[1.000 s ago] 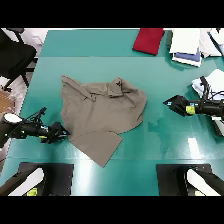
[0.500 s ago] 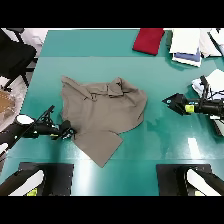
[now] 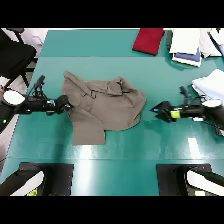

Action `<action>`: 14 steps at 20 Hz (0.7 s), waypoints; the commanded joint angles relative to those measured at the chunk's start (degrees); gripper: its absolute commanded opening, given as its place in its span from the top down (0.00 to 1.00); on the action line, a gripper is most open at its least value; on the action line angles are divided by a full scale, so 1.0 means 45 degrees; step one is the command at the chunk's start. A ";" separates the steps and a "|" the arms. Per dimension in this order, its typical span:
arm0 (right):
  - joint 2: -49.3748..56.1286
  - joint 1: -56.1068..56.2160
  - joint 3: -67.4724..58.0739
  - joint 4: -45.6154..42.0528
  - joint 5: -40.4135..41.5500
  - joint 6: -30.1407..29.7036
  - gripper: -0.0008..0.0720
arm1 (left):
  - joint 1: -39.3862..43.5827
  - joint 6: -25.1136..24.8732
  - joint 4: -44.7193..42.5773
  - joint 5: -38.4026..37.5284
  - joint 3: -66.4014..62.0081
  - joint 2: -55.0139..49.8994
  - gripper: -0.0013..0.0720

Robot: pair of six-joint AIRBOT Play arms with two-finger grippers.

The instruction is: Fold the shirts.

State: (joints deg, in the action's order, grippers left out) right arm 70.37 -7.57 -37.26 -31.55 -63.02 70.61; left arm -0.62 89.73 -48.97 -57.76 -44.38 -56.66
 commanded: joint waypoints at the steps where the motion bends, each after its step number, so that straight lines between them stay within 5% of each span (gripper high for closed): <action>1: 0.1695 0.2395 -0.0034 0.1928 0.1865 -0.0369 0.19 | 0.0034 0.0413 -0.0578 -0.0855 -0.0918 0.0078 0.95; 9: 0.3934 0.3585 -0.2239 0.2127 0.3041 0.0306 0.32 | 0.0034 0.1064 -0.3031 -0.1987 -0.2035 0.0151 0.95; 10: 0.4090 0.3725 -0.2584 0.2127 0.3002 0.0321 0.44 | 0.0034 0.1069 -0.3036 -0.1957 -0.2093 0.0151 0.95; 12: 0.4260 0.4017 -0.3342 0.2123 0.2783 0.0311 0.92 | 0.0034 0.1073 -0.3026 -0.1758 -0.2127 0.0151 0.95; 14: 0.3968 0.4095 -0.3929 0.2011 0.2448 0.0287 0.96 | -0.0078 0.1069 -0.3152 -0.1642 -0.2365 0.0151 0.95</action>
State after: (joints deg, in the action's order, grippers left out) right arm 88.42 9.85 -51.09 -23.27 -49.69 71.79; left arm -0.56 94.30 -61.69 -65.58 -53.74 -56.03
